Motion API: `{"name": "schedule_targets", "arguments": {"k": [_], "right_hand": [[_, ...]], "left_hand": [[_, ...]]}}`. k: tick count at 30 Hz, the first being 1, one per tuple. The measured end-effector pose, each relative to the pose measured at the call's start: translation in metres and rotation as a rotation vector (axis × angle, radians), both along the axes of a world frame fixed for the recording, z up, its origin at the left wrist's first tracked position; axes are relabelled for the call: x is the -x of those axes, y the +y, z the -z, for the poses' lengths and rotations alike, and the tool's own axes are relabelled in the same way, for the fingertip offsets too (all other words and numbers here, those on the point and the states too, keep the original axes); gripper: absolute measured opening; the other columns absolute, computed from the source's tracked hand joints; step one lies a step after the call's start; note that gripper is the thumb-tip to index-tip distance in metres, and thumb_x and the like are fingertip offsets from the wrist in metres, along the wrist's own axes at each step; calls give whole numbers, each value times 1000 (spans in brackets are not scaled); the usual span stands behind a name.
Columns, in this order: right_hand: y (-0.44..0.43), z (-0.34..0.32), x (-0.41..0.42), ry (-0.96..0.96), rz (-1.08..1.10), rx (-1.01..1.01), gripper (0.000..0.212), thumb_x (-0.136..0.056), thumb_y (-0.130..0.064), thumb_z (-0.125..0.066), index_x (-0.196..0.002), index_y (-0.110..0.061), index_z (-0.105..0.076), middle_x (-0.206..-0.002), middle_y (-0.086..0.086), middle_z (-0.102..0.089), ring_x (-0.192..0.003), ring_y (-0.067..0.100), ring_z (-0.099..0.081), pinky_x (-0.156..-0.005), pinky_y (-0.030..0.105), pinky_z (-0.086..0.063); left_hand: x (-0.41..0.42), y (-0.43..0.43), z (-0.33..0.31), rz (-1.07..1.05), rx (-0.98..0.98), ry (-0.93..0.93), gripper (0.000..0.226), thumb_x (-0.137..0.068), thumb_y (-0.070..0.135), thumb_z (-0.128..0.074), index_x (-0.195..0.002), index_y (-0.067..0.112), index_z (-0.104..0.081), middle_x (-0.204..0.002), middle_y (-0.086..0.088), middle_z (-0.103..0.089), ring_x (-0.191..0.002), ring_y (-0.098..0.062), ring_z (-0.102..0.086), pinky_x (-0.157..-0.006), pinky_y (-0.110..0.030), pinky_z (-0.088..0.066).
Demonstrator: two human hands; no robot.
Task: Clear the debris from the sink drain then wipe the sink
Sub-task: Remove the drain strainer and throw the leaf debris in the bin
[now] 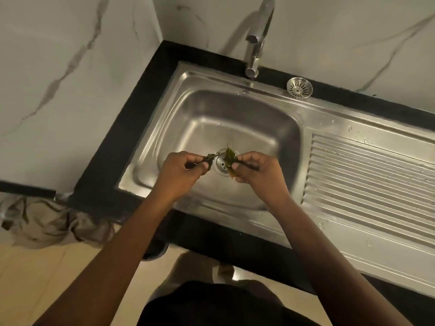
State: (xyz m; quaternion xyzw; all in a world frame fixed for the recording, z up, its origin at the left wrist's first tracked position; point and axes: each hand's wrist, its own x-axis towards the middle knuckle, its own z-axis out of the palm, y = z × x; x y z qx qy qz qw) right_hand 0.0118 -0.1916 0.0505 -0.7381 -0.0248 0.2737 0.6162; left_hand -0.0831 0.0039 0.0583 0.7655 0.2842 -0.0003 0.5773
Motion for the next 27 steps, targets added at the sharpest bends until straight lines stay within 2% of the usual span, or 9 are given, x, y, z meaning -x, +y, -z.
{"name": "schedule_targets", "arguments": {"k": [4,7,8,12,14,17,22,25,27], "right_hand": [[2,-12,30,-17,-123,-24,17,-89,-2,-78,-92,-19,-75,-88,2,-81,-81,18,-79,-69,26,-63],[11,-18,54,-11,-217,-55,16,-91,-2,-76,-98,-16,-74,-92,-1,-81,-80,15,-78,-68,23,-62],[16,-19,64,-4,-254,-59,16,-91,-3,-76,-100,-16,-74,-93,-1,-81,-80,15,-78,-69,24,-63],[35,-21,105,18,-361,-72,18,-91,-3,-76,-98,-19,-75,-90,-5,-81,-75,11,-77,-67,21,-61],[45,-19,125,30,-401,-75,19,-90,-4,-77,-95,-22,-75,-89,-5,-81,-77,13,-78,-66,21,-61],[59,-13,156,22,-494,-57,17,-90,-11,-79,-99,-24,-77,-91,-6,-81,-80,11,-78,-66,18,-60],[92,16,221,155,-634,19,17,-90,-13,-78,-106,-18,-77,-94,-2,-80,-84,13,-79,-71,23,-61],[113,39,253,234,-665,127,21,-92,-13,-76,-113,-13,-74,-97,2,-80,-85,14,-79,-74,26,-63],[131,57,270,285,-681,182,25,-94,-9,-74,-119,-7,-72,-104,7,-79,-91,17,-78,-73,24,-63]], "left_hand": [[50,-10,-11,-151,-19,-47,28,-93,20,-78,-83,45,-80,-88,6,-83,-89,-18,-79,-93,-53,-63],[88,-12,-15,-269,-21,-48,15,-91,19,-81,-102,28,-84,-94,5,-84,-92,-15,-80,-97,-48,-62],[103,-12,-16,-300,-41,-51,18,-90,19,-83,-107,23,-84,-98,4,-84,-94,-14,-80,-98,-44,-62],[162,-11,-16,-429,-117,-69,21,-84,18,-88,-103,23,-82,-89,13,-81,-85,-1,-77,-81,-23,-64],[192,-7,-11,-503,-129,-53,17,-83,19,-89,-97,23,-80,-86,13,-81,-80,-2,-78,-78,-25,-65],[234,2,2,-593,-91,-29,14,-85,20,-87,-99,19,-83,-90,3,-84,-85,-16,-81,-86,-41,-65],[300,19,46,-741,11,28,10,-88,14,-84,-96,20,-85,-88,-3,-84,-83,-22,-81,-82,-43,-65],[333,33,81,-826,60,55,18,-89,7,-82,-88,25,-83,-80,-7,-82,-69,-18,-74,-67,-36,-60],[351,43,106,-850,92,80,25,-89,5,-81,-83,29,-82,-76,-2,-81,-66,-11,-73,-60,-25,-56]]}}
